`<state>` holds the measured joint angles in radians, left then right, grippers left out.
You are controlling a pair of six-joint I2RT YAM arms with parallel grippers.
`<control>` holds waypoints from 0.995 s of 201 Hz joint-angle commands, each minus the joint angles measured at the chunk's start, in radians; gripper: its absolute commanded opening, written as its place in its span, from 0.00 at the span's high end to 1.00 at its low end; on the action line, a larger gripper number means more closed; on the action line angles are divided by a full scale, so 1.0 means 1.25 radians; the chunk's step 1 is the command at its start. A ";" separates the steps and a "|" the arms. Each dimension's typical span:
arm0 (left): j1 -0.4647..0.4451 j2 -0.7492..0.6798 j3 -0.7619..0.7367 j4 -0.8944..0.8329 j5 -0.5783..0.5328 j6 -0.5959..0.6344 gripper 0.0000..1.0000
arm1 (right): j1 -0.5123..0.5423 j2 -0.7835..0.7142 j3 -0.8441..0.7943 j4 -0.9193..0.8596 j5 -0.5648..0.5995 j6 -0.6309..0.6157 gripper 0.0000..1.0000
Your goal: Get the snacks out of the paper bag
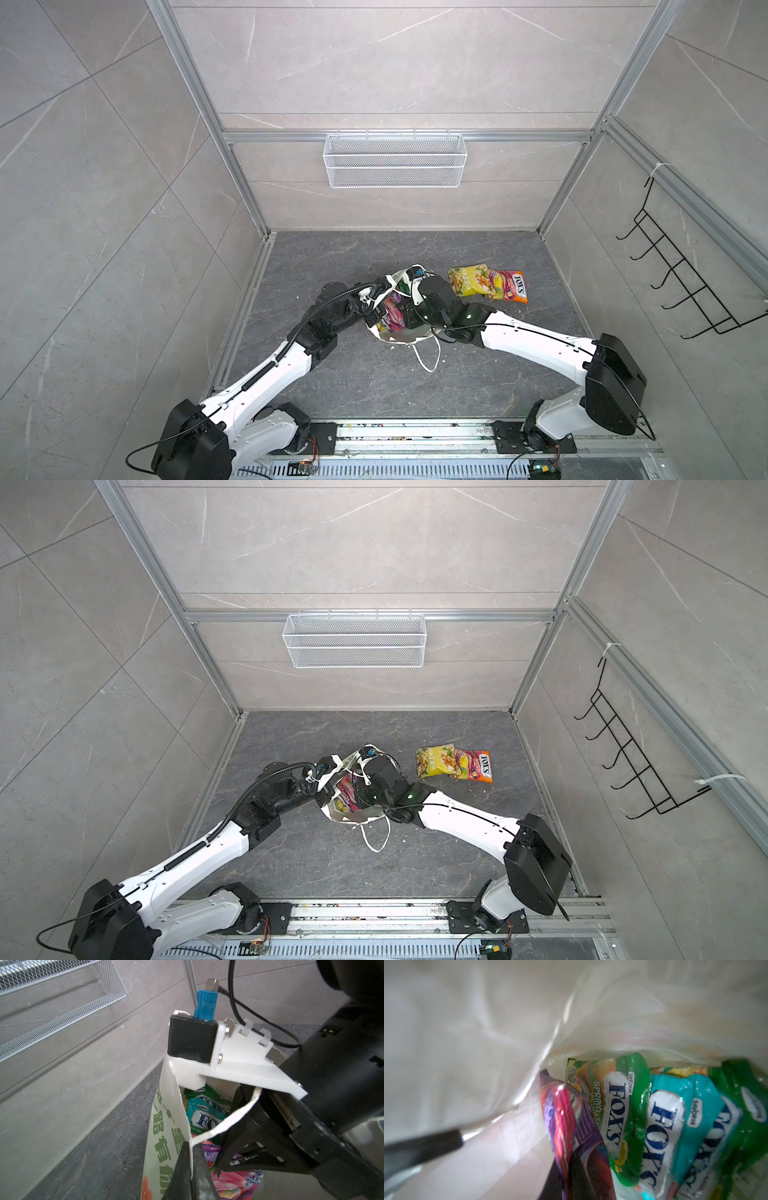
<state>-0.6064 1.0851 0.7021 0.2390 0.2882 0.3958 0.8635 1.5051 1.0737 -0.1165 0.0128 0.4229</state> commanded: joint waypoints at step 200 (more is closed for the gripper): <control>-0.009 -0.003 0.133 -0.050 0.019 -0.007 1.00 | -0.002 -0.374 -0.108 0.012 0.111 -0.102 0.64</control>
<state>-0.6090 1.0893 0.8028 0.1150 0.2714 0.3939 0.8635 1.1500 0.9741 -0.1234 0.0879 0.3134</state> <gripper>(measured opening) 0.049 0.333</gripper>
